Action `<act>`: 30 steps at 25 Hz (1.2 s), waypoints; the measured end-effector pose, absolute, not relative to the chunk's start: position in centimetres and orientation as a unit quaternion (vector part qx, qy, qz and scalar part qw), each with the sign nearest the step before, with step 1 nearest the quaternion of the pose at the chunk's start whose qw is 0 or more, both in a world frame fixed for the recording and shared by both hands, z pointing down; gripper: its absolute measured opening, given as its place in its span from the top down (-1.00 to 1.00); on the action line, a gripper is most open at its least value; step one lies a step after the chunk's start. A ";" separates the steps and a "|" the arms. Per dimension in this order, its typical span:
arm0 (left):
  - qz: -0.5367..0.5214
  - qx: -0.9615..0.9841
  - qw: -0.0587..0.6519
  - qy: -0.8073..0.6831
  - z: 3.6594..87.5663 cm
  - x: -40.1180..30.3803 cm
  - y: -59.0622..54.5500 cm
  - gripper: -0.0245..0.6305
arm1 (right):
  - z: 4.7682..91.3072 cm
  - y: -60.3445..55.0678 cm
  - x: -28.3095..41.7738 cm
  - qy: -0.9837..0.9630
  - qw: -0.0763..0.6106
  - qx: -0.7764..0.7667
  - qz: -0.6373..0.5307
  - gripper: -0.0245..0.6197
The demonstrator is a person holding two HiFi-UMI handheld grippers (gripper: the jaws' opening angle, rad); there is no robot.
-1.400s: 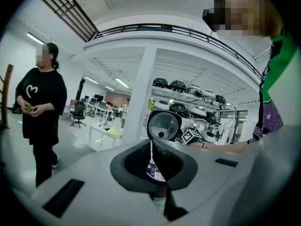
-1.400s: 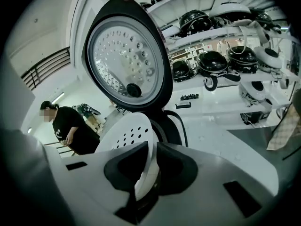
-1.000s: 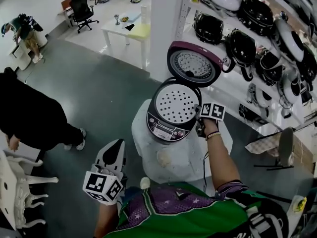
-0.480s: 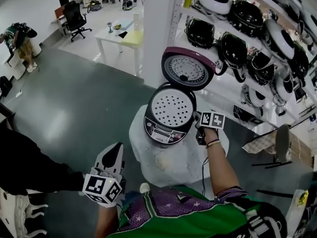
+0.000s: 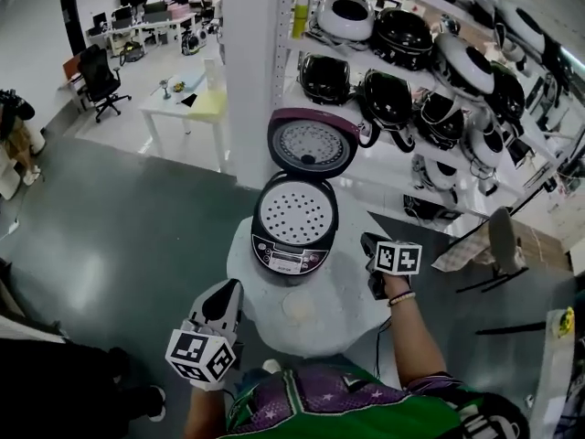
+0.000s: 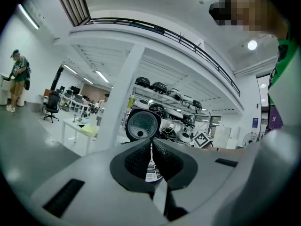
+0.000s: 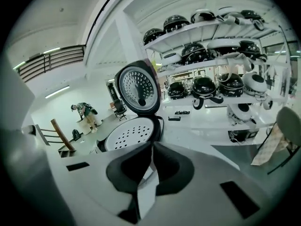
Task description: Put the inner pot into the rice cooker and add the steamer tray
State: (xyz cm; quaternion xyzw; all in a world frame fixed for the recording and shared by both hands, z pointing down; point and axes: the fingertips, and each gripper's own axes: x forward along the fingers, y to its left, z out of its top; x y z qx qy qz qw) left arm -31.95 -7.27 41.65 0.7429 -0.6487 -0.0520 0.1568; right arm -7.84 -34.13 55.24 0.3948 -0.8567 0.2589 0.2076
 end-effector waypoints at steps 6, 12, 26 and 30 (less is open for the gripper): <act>-0.044 0.781 0.169 -0.600 42.3 -29.6 -7.6 0.83 | 52.7 -28.0 -1.5 -0.843 0.165 0.445 0.254 0.90; -0.040 0.789 0.162 -0.591 41.9 -27.8 -6.6 0.83 | 49.3 -23.8 2.5 -0.849 0.116 0.466 0.223 0.90; -0.030 0.782 0.076 -0.618 35.5 -16.0 -2.8 0.83 | 37.3 -11.6 12.2 -0.907 0.029 0.410 0.093 0.90; -0.036 0.775 0.059 -0.628 34.0 -12.8 -0.7 0.83 | 34.8 -8.7 16.3 -0.910 0.004 0.409 0.073 0.90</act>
